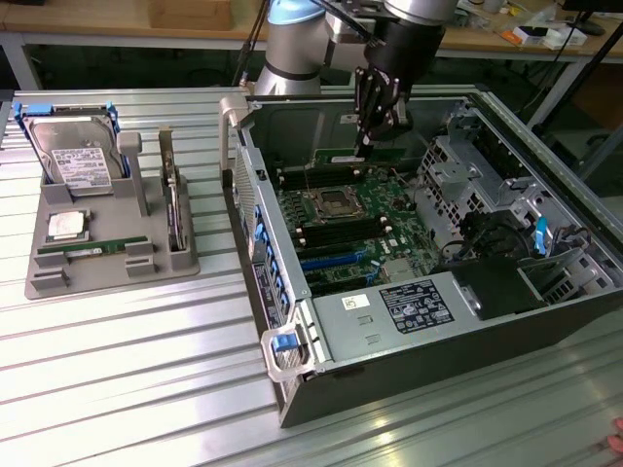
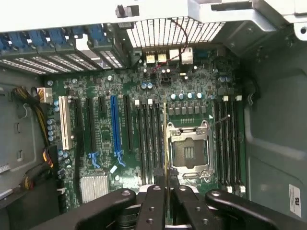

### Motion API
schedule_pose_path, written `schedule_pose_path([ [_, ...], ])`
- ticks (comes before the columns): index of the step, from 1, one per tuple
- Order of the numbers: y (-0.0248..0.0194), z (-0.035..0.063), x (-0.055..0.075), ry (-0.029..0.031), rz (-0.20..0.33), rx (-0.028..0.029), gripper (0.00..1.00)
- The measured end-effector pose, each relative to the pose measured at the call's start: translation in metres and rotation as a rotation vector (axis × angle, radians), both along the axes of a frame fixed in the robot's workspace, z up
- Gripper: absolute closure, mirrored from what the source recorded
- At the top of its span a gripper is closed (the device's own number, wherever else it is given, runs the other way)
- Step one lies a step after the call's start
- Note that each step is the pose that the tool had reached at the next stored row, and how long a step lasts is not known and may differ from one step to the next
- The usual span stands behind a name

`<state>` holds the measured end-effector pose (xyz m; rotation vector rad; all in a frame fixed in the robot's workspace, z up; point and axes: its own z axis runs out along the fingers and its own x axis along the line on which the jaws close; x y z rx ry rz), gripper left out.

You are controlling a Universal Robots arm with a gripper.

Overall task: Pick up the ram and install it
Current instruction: 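Insert the ram into the slot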

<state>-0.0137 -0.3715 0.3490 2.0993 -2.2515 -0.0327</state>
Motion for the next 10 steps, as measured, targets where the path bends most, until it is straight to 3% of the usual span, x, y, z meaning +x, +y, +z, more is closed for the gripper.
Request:
schedule_pose_path([
  [1, 0.0, 0.0001, 0.0001, 0.0082, 0.0, -0.0002, 0.87],
  [2, 0.0, 0.0001, 0.0, 0.0079, 0.0, -0.0003, 0.87],
  [3, 0.0, 0.0001, 0.0001, -0.0136, 0.0, -0.0011, 0.87],
  [4, 0.0, 0.0, 0.0001, -0.0267, 0.0, -0.0012, 0.87],
  [5, 0.0001, -0.0001, 0.0002, -0.0186, 0.0, -0.0011, 0.87],
  [6, 0.0001, 0.0001, 0.0002, -0.0051, 0.0, -0.0017, 0.87],
  [7, 0.0, 0.0, 0.0, -0.0325, 0.0, -0.0018, 0.87],
  [8, 0.0001, -0.0001, 0.0001, -0.0332, 0.0, -0.0017, 0.87],
  [9, 0.0001, 0.0, 0.0001, -0.0237, 0.0, -0.0018, 0.87],
  [10, 0.0001, 0.0001, 0.0001, -0.0221, 0.0, -0.002, 0.87],
])
